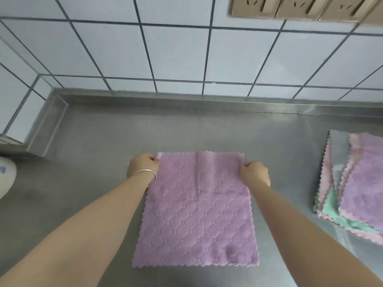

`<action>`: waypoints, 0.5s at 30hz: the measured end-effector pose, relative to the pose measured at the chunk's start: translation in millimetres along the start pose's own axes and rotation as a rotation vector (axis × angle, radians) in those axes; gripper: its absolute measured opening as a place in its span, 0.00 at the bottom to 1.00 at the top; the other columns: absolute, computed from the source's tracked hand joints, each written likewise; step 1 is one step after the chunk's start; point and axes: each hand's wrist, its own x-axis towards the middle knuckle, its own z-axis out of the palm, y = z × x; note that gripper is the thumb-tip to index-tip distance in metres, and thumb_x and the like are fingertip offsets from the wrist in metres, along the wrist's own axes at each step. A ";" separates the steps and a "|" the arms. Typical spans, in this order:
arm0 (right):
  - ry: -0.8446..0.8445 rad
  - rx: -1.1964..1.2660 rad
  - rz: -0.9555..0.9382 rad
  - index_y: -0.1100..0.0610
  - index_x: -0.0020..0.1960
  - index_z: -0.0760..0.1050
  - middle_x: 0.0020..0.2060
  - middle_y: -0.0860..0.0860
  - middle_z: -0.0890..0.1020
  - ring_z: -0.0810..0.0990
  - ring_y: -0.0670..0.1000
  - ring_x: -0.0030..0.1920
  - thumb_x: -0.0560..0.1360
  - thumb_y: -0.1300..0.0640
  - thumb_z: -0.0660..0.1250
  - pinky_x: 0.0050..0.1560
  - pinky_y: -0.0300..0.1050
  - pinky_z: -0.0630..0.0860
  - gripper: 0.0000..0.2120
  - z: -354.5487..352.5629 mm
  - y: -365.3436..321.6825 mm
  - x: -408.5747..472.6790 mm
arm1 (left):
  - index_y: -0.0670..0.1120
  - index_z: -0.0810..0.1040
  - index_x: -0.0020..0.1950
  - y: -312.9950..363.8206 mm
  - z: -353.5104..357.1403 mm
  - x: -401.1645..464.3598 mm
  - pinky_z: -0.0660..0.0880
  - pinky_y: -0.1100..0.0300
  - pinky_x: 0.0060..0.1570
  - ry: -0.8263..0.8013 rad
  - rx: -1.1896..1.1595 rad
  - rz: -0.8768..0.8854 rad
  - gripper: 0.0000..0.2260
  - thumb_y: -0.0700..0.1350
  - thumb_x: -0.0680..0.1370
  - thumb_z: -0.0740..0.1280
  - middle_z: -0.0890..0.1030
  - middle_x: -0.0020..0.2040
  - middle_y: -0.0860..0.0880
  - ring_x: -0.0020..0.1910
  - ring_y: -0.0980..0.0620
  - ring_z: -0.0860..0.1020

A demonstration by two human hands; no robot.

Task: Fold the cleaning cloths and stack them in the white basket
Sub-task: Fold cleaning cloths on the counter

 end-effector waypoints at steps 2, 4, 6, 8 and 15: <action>0.016 -0.052 0.011 0.62 0.58 0.75 0.55 0.61 0.79 0.78 0.61 0.54 0.78 0.54 0.58 0.51 0.50 0.74 0.16 1.0 3.3 2.8 | 0.48 0.82 0.44 -1.5 1.4 1.9 0.76 0.57 0.44 0.030 -0.002 -0.024 0.16 0.58 0.75 0.62 0.83 0.43 0.48 0.43 0.43 0.79; 0.034 -0.083 0.010 0.63 0.61 0.71 0.57 0.62 0.77 0.76 0.62 0.58 0.79 0.53 0.57 0.54 0.52 0.74 0.17 0.1 6.8 4.3 | 0.51 0.80 0.48 -2.8 1.4 3.2 0.75 0.56 0.45 0.067 0.042 -0.001 0.11 0.55 0.76 0.63 0.83 0.46 0.48 0.46 0.43 0.79; 0.047 -0.064 0.001 0.62 0.61 0.69 0.57 0.61 0.77 0.76 0.62 0.57 0.79 0.54 0.57 0.53 0.51 0.73 0.15 -2.3 8.1 4.8 | 0.50 0.77 0.52 -5.5 0.4 4.6 0.73 0.56 0.46 0.103 0.032 0.018 0.08 0.51 0.76 0.64 0.82 0.50 0.46 0.50 0.42 0.78; 0.086 -0.005 -0.021 0.61 0.57 0.68 0.54 0.61 0.78 0.77 0.61 0.53 0.77 0.57 0.58 0.49 0.50 0.72 0.11 -5.5 9.0 -3.0 | 0.49 0.73 0.57 -9.7 -2.3 1.2 0.72 0.55 0.47 0.110 -0.033 0.043 0.11 0.47 0.75 0.64 0.82 0.50 0.45 0.51 0.41 0.78; 0.189 -0.181 -0.671 0.55 0.59 0.69 0.50 0.51 0.77 0.78 0.56 0.45 0.74 0.59 0.64 0.35 0.44 0.72 0.14 18.5 41.6 -75.8 | 0.47 0.75 0.60 -53.9 -4.3 -76.4 0.75 0.56 0.48 0.033 0.101 0.680 0.15 0.45 0.73 0.63 0.76 0.56 0.48 0.51 0.47 0.77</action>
